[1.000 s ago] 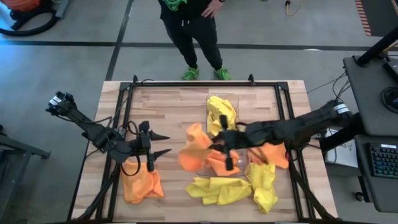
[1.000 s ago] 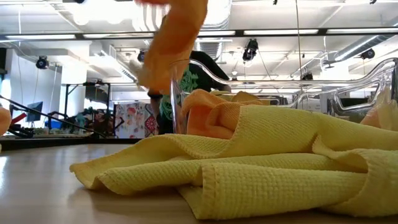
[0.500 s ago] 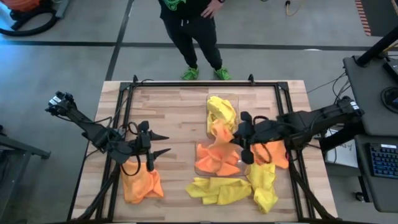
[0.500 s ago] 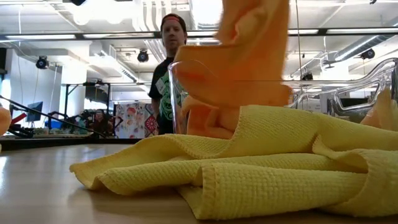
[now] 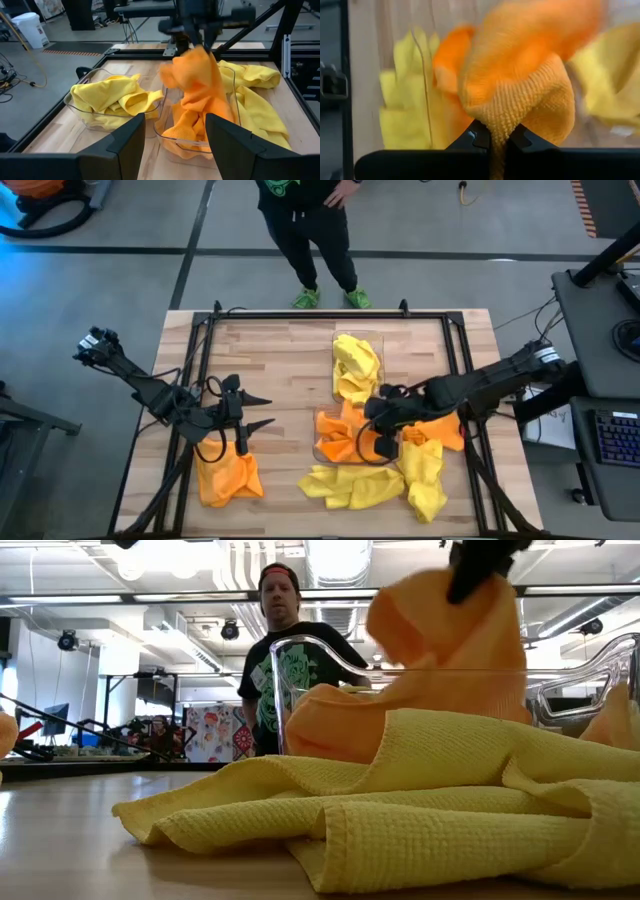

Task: Sort microfiber towel by color & place in baskets
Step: Put the orange towel into the bottom transparent bin

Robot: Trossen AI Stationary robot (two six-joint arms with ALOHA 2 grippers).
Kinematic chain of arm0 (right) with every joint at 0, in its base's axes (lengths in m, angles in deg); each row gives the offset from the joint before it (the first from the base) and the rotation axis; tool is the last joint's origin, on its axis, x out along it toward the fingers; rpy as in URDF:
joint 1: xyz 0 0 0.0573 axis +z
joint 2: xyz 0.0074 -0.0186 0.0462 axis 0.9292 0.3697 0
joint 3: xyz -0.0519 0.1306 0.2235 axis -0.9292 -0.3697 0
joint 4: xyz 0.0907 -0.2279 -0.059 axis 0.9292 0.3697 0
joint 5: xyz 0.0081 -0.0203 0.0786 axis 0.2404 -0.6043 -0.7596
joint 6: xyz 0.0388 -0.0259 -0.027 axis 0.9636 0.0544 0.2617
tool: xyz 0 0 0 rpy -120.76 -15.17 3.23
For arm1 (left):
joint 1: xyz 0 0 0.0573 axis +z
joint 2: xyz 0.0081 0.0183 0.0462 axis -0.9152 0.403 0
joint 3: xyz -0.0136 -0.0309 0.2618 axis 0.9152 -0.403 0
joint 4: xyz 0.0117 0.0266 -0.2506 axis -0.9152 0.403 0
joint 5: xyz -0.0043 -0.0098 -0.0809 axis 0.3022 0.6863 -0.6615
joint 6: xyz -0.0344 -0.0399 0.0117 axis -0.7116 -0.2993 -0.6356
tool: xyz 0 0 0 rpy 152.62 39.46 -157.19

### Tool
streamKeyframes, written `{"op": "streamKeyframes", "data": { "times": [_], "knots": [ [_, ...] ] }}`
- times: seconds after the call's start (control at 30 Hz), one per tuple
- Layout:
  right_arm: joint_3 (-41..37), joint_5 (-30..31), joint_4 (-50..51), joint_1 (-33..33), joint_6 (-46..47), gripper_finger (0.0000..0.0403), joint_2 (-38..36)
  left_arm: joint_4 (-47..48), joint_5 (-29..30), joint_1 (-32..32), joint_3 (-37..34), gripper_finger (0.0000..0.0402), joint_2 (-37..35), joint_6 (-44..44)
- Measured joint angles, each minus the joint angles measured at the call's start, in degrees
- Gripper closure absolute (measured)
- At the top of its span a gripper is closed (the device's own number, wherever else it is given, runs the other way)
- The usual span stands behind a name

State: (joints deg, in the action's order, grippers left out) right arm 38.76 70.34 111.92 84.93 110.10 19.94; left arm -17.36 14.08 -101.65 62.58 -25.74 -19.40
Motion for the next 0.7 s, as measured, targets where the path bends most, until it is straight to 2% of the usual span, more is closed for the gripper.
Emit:
{"op": "streamKeyframes", "data": {
  "times": [0.33,0.7],
  "knots": [
    [0.0,-3.0,-2.3,-0.1,0.6,0.0394,9.9,0.0,0.0,0.0,0.0,0.021,0.0,0.2],
    [0.0,-2.7,-2.6,-0.1,0.9,0.0394,18.0,-0.1,0.0,0.0,0.0,0.021,0.0,-0.1]
  ]
}}
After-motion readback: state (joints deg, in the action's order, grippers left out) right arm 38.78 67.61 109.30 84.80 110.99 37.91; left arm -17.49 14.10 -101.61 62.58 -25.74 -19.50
